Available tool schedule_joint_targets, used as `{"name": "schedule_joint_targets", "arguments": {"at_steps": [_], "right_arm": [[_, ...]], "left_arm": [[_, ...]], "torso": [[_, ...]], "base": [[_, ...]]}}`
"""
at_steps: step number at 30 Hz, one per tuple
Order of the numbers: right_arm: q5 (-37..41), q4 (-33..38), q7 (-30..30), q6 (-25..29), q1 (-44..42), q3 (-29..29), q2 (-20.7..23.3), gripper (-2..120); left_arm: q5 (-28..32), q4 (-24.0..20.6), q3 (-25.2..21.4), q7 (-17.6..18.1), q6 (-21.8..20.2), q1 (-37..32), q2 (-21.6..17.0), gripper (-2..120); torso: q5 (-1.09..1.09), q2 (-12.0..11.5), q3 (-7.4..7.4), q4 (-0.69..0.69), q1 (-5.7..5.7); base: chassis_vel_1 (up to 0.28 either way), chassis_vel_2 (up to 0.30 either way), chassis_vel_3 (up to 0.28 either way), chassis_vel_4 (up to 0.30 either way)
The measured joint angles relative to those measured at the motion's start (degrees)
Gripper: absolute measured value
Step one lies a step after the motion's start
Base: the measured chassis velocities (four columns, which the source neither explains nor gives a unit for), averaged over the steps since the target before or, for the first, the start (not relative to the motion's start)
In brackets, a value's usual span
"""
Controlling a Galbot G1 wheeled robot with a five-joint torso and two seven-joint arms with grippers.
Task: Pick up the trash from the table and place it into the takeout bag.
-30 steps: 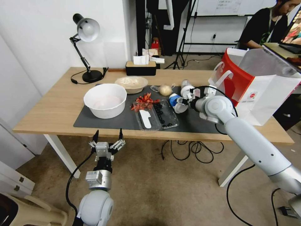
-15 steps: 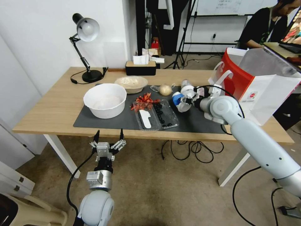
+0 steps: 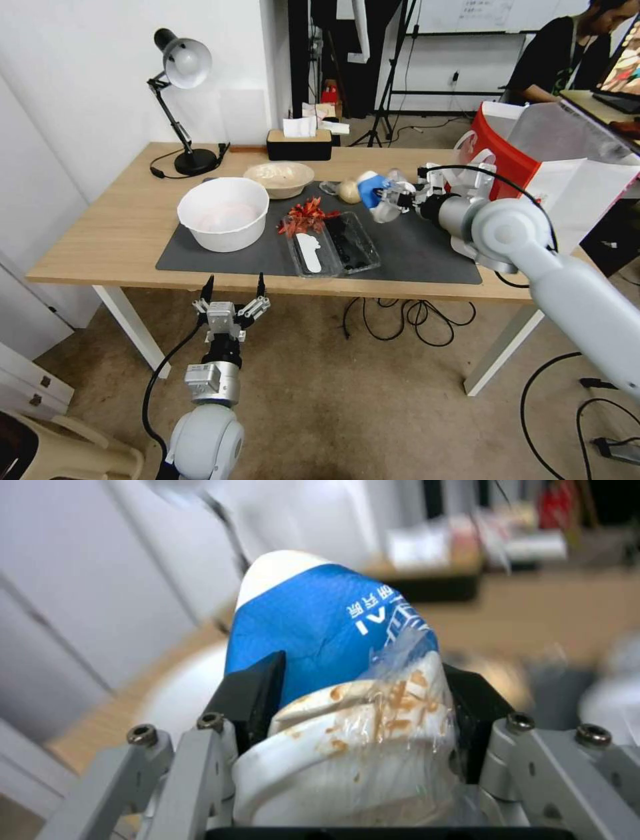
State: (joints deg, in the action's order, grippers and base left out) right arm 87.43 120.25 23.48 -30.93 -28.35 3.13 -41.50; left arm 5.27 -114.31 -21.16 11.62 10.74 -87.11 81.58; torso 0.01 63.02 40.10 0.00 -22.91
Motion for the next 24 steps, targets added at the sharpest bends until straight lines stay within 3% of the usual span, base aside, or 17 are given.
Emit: {"name": "schedule_joint_targets", "arguments": {"at_steps": [8,11,15,24], "right_arm": [[3.8,2.5,-2.9,3.9,6.1,8.7,7.3,47],[4.2,-2.1,-3.8,4.7,9.7,10.6,11.8,46],[2.6,-9.7,-2.9,4.6,13.4,10.8,14.4,46],[-3.8,-22.1,2.1,0.9,13.7,9.4,15.1,46]], "left_arm": [[0.0,-0.5,0.1,0.0,0.0,-0.5,-0.1,100],[0.0,-0.5,0.1,0.0,0.0,-0.7,-0.2,100],[0.0,-0.6,0.1,0.0,0.0,-0.8,-0.3,100],[0.0,-0.9,0.0,0.0,0.3,-1.2,-0.5,100]], "torso": [[0.00,0.0,0.00,-0.01,0.00],[0.00,0.0,0.00,-0.01,0.00],[0.00,0.0,0.00,0.00,0.00],[0.00,0.0,0.01,-0.01,0.00]], "base": [[0.000,0.000,0.000,0.000],[0.000,0.000,0.000,0.000],[0.000,0.000,0.000,0.000],[0.000,0.000,0.000,0.000]]}}
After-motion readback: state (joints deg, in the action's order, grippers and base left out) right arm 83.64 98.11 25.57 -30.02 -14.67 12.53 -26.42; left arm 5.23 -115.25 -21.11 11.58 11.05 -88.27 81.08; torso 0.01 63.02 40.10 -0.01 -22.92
